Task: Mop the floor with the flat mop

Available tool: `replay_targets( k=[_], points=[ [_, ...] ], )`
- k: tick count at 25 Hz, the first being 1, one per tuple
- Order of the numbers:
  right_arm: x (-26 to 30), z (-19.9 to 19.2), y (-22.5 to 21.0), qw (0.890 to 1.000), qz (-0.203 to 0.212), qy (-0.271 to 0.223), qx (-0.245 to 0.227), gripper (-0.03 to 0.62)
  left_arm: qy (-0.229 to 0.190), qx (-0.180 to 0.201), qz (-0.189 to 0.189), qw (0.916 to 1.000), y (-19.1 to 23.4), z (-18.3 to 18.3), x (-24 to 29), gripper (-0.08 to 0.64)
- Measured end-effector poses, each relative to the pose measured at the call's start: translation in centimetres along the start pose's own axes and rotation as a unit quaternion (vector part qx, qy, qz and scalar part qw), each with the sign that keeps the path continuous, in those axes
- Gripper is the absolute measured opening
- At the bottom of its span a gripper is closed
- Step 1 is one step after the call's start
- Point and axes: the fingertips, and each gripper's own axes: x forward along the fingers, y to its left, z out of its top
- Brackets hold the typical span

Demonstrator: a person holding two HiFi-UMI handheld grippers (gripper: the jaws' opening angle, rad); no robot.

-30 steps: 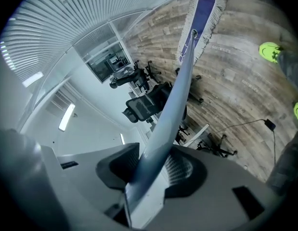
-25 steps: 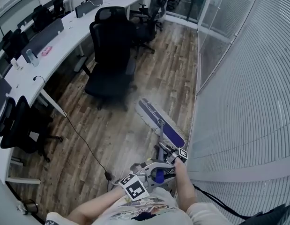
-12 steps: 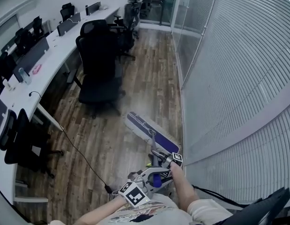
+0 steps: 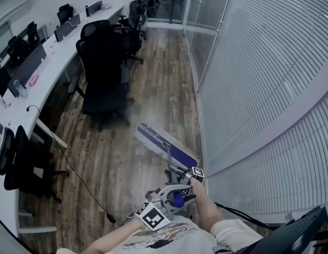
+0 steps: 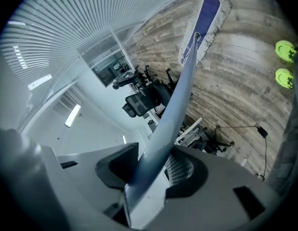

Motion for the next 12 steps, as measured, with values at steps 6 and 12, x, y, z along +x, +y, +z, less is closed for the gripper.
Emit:
replay_targets(
  k=[6,12],
  points=[
    [1.1,-0.3,-0.7,0.999,-0.009,0.030,-0.024,0.164,-0.027,-0.003,-0.015,0.9995,0.3,-0.4,-1.4,0.129],
    [4.4,2.2,0.8,0.998,-0.032,0.037,-0.030,0.164,-0.024,-0.003,-0.007,0.9997,4.6,-2.0,-1.3,0.129]
  ],
)
